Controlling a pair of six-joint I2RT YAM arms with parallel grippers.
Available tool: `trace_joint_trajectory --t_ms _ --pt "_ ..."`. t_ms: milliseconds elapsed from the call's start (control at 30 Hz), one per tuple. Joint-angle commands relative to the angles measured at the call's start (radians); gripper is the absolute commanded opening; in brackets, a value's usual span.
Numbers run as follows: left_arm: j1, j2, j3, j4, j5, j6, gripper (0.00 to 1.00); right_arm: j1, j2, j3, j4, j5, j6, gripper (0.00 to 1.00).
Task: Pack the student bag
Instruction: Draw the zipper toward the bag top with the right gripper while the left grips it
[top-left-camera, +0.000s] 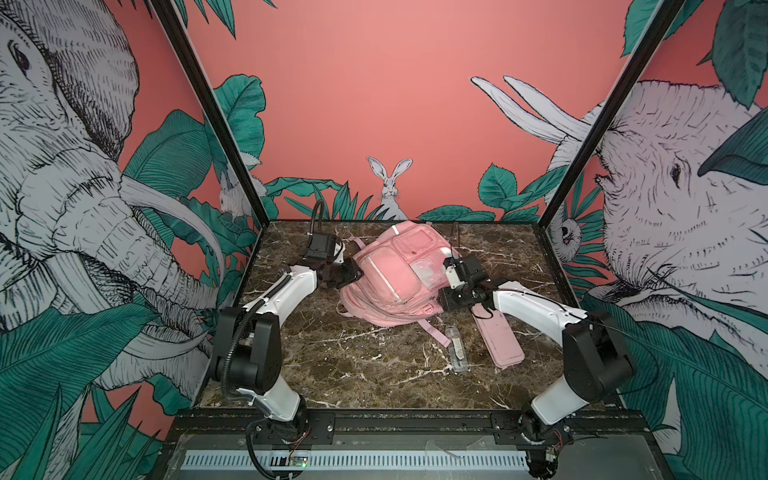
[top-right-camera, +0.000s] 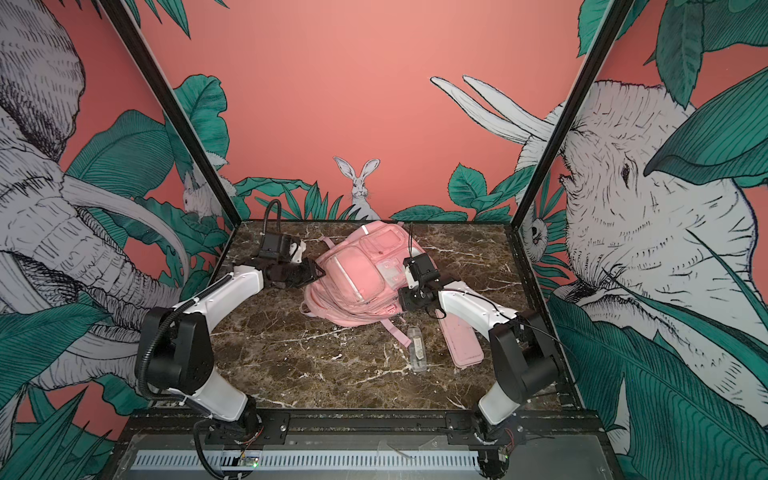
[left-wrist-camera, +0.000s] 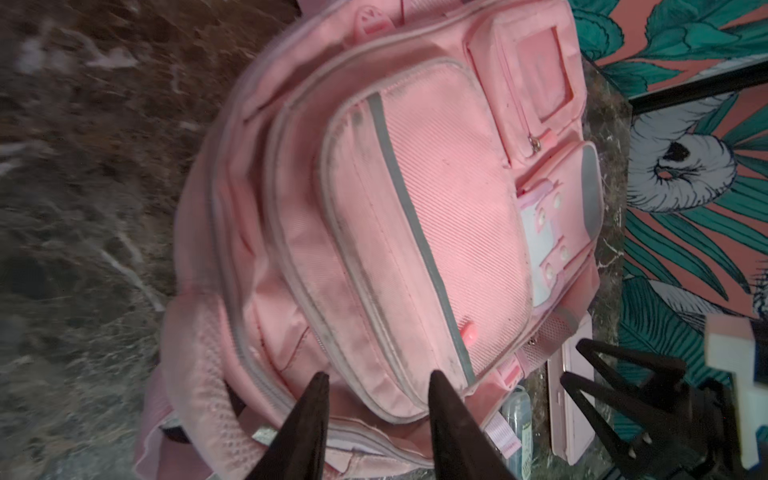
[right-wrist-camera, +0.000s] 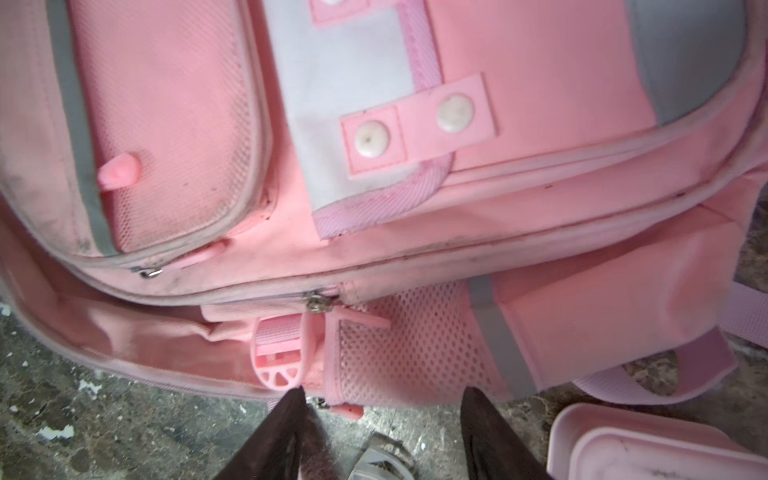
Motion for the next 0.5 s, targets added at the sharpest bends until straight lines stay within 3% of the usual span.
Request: trace_joint_trajectory --t_ms 0,467 --pt "-0.03 0.029 0.016 0.031 0.033 -0.026 0.42 0.002 0.037 0.021 0.035 -0.036 -0.008 0.59" --pt "-0.064 0.121 -0.046 0.126 0.064 -0.088 0.39 -0.003 0.136 0.037 0.08 -0.1 -0.002 0.6"
